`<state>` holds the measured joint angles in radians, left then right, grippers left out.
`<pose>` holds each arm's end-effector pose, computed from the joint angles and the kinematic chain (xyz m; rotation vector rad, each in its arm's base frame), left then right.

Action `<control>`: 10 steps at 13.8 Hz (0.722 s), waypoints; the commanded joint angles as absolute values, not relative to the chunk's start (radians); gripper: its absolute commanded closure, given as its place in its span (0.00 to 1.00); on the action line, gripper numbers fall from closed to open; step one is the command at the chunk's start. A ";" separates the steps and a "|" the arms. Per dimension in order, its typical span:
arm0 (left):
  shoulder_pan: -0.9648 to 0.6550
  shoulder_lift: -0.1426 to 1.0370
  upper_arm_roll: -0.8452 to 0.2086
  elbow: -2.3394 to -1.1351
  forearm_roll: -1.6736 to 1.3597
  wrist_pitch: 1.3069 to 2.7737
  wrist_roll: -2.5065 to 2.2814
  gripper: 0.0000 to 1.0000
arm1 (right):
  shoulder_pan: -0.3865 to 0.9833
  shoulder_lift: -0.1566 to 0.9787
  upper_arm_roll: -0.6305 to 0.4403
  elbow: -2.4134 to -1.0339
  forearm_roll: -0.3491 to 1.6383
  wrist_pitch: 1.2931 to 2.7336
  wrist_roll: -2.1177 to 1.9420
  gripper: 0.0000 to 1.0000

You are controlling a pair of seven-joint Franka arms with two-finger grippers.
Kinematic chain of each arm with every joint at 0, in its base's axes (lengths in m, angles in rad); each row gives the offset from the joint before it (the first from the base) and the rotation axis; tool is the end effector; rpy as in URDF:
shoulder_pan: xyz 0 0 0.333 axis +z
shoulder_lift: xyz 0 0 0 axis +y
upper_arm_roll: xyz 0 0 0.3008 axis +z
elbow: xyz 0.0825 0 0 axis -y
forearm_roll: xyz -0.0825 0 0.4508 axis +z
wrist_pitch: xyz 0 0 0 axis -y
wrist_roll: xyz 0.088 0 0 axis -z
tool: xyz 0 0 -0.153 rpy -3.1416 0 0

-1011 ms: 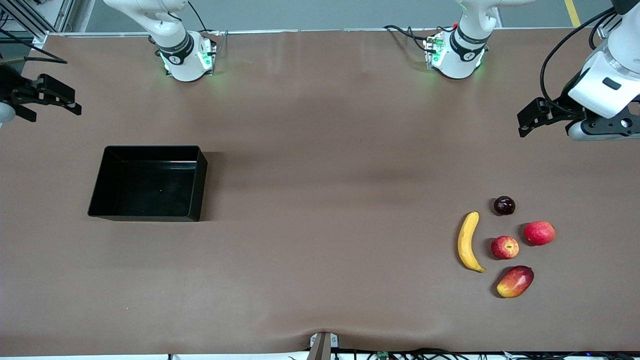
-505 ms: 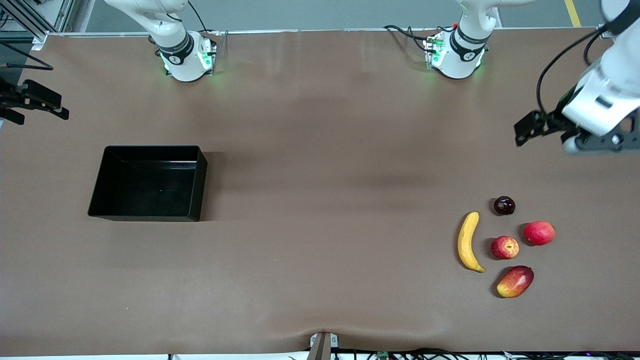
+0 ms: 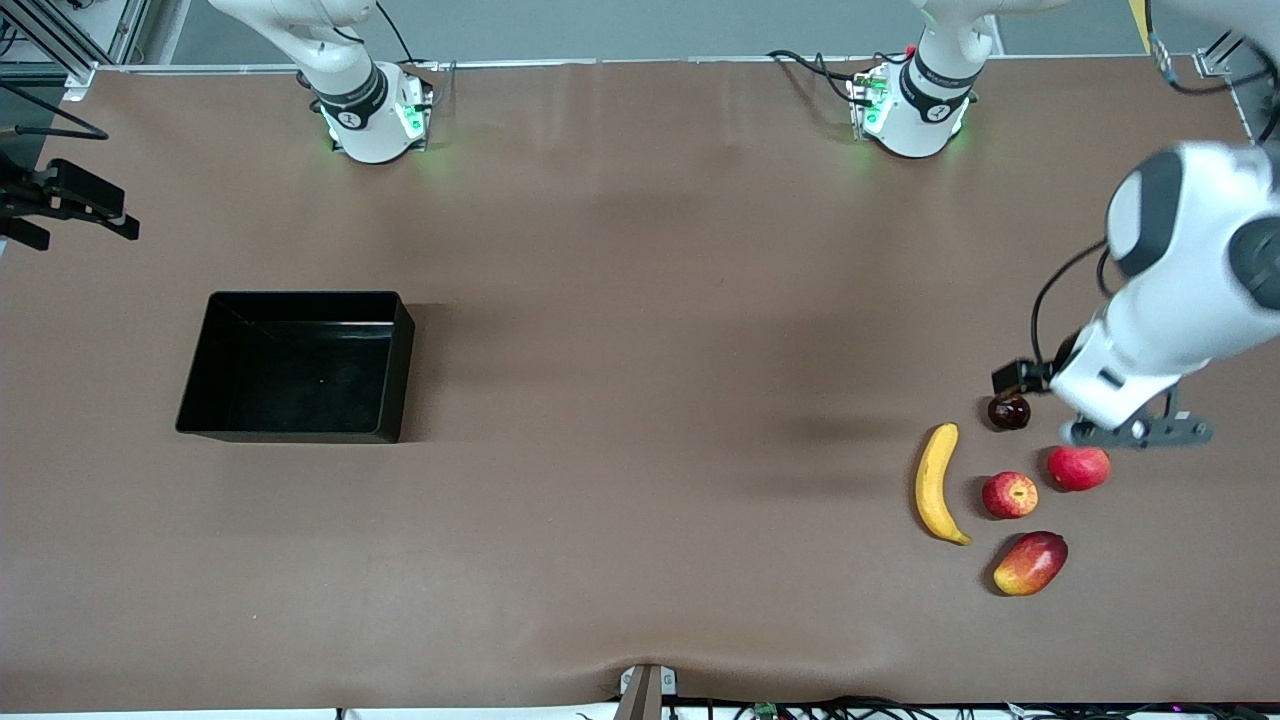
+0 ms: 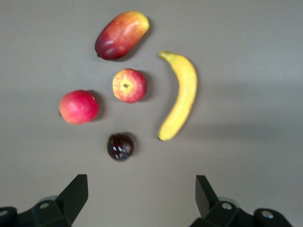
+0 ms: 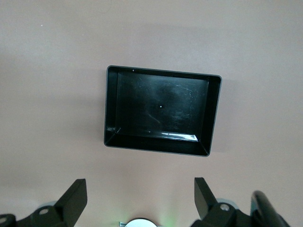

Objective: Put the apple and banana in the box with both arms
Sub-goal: 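Lower the left gripper to the apple while the right gripper reaches the box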

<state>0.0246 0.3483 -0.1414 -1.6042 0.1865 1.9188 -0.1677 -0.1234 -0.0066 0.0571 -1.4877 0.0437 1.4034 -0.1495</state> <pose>0.7110 -0.0556 0.3434 -3.0126 0.0117 0.0168 0.5971 -0.0323 0.5977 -3.0854 -0.1371 0.1122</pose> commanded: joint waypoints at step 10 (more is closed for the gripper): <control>0.107 0.710 -0.107 -1.554 0.227 2.302 -0.364 0.00 | -0.247 0.213 0.061 -1.468 0.035 1.439 -0.163 0.00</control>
<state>0.1137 0.6957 -0.1190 -1.5764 0.2056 2.2909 -0.3382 -0.2127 0.1504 0.0500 -1.4892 0.0387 1.4270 -0.1511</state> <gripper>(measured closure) 0.000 0.000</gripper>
